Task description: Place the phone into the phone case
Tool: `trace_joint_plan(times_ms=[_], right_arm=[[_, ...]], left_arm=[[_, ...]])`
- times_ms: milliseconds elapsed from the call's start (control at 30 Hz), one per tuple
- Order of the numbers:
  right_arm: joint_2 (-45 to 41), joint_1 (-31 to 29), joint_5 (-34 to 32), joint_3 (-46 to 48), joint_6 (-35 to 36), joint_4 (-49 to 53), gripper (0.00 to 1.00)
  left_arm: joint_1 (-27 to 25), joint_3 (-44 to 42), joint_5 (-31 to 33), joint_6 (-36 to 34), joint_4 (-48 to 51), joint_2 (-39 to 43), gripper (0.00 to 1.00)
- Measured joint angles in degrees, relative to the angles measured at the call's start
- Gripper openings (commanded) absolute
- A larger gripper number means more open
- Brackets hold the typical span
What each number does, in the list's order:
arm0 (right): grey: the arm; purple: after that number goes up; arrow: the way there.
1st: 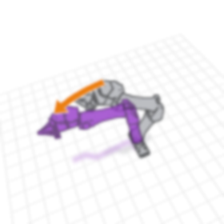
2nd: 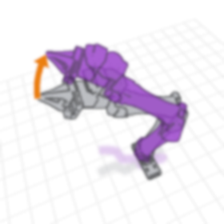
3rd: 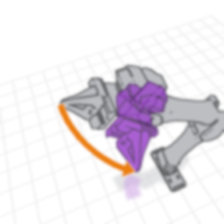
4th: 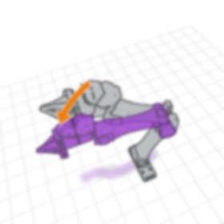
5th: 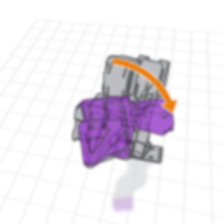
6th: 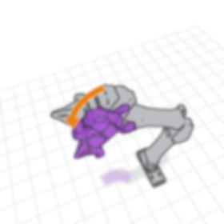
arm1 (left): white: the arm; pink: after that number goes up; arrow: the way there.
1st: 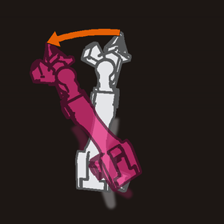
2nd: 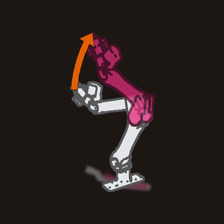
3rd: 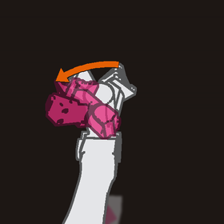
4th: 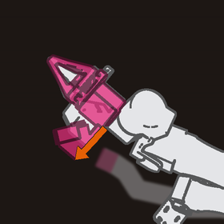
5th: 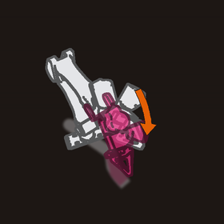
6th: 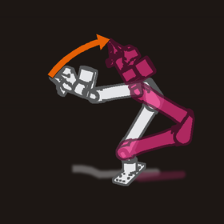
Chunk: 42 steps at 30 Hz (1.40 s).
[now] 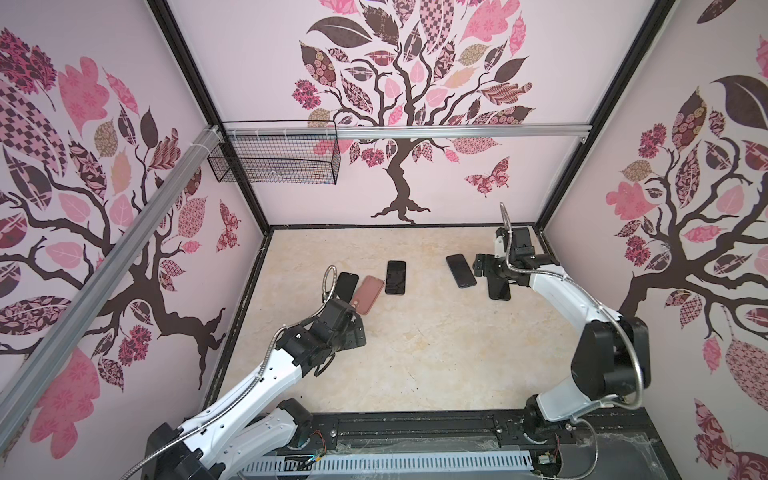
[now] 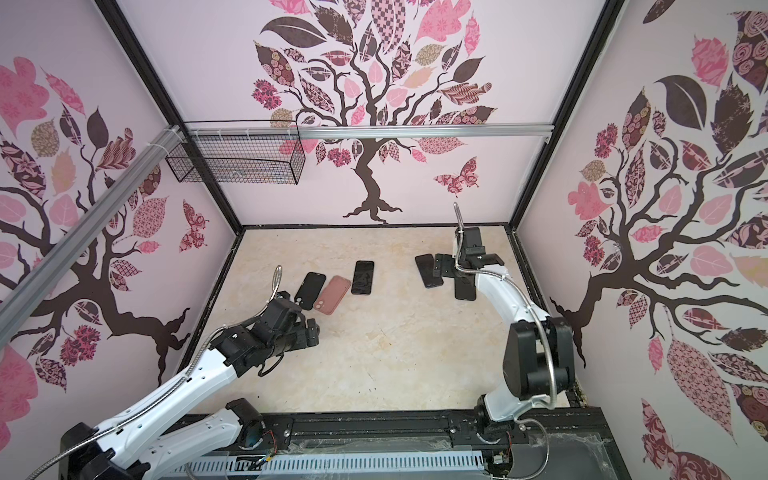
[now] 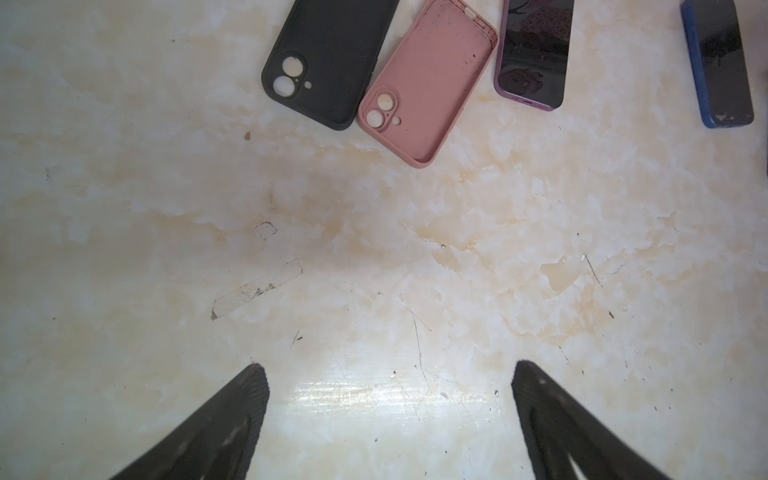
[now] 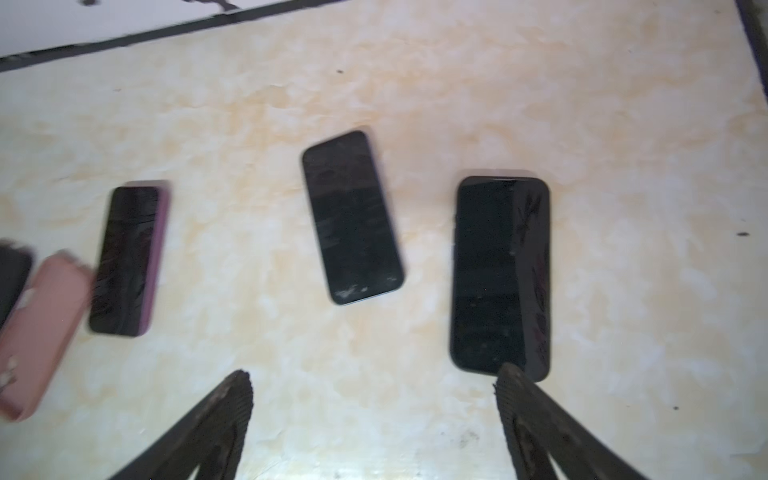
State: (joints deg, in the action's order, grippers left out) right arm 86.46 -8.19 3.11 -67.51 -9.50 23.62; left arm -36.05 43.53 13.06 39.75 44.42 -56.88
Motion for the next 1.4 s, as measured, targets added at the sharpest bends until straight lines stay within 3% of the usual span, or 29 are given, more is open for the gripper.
trace_joint_plan(times_ms=[300, 467, 633, 967, 1033, 1400], right_arm=[[-16.4, -8.5, 2.2, 17.5, -2.7, -3.1, 0.94], [-22.0, -11.0, 5.1, 21.0, -3.3, -2.8, 0.94], [-26.4, -11.0, 6.6, 23.3, -3.1, -2.0, 0.94], [-28.1, -11.0, 8.1, 23.5, -3.0, -1.6, 0.94], [-28.1, -11.0, 8.5, 23.6, -3.0, -1.6, 0.94], [-28.2, -11.0, 9.8, 24.1, -3.0, -1.6, 0.94]], left_arm=[[2.5, 3.2, -0.3, -0.2, -5.8, -10.9, 0.91], [3.4, 6.2, 0.4, 1.5, -7.1, -17.7, 0.88], [5.2, 10.2, 2.1, 4.5, -8.5, -24.7, 0.77], [8.2, 16.3, 2.8, 10.0, -9.6, -37.7, 0.61], [8.2, 17.7, 2.9, 11.3, -9.7, -39.6, 0.54], [8.2, 20.1, 3.6, 14.1, -9.6, -46.0, 0.45]])
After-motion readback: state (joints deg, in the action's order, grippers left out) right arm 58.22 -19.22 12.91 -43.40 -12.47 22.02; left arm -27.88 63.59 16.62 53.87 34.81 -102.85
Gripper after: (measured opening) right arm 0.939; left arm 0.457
